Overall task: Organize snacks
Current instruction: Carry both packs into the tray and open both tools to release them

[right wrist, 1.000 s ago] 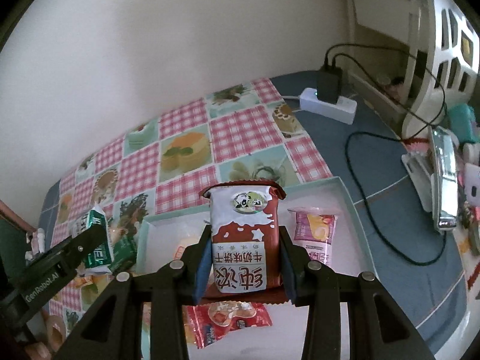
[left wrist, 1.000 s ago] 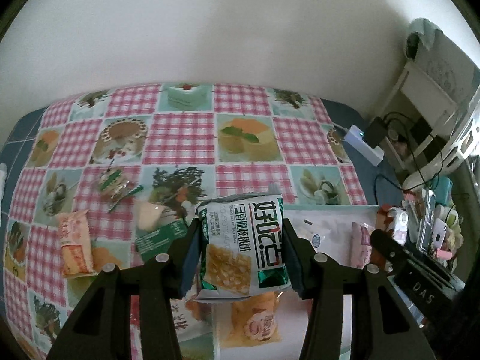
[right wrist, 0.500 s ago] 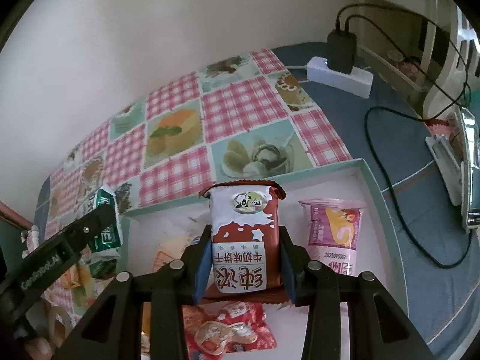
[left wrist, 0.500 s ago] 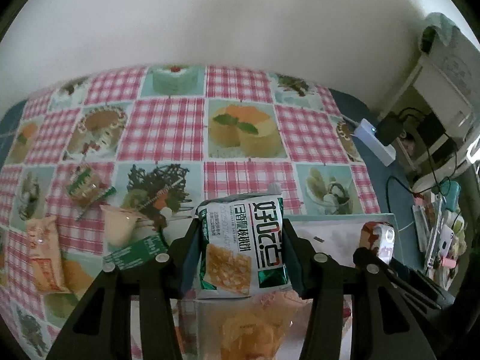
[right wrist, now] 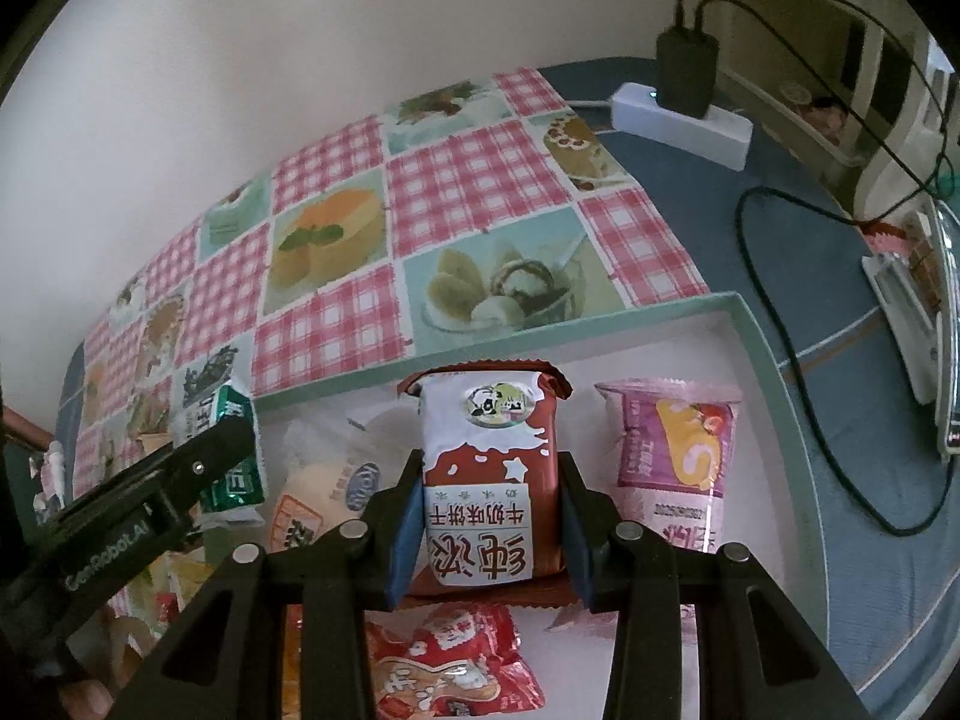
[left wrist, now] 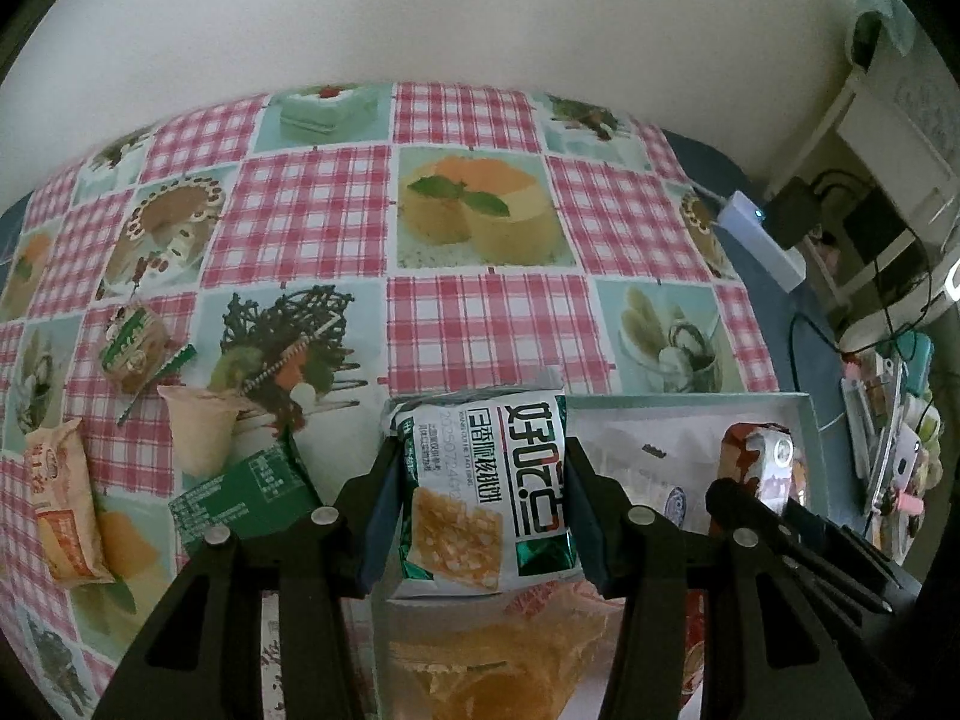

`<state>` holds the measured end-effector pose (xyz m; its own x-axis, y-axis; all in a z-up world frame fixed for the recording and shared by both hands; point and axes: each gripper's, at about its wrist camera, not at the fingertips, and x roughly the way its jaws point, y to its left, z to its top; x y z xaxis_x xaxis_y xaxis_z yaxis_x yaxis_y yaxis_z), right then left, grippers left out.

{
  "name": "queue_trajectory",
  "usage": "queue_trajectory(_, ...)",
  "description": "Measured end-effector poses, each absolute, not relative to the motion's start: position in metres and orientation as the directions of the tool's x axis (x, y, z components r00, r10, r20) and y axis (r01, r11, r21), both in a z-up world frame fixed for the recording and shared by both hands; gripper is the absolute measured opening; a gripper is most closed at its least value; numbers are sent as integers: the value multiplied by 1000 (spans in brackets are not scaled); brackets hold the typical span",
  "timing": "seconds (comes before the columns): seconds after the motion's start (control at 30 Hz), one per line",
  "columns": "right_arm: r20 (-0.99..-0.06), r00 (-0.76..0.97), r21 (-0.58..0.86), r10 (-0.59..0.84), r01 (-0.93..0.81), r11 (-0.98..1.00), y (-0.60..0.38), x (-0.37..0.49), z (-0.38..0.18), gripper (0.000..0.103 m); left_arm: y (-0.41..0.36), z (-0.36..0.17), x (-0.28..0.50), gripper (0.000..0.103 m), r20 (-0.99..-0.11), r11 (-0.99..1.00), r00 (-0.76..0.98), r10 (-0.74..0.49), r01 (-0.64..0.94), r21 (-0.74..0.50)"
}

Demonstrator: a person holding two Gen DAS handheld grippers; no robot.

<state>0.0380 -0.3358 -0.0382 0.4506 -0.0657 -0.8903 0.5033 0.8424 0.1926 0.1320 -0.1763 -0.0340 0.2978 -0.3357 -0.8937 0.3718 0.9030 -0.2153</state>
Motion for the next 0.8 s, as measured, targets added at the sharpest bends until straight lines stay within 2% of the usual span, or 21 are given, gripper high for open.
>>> queue_trajectory(0.8, -900, 426, 171, -88, 532, 829, -337, 37, -45, 43, -181, -55, 132, 53, -921, 910, 255, -294, 371, -187)
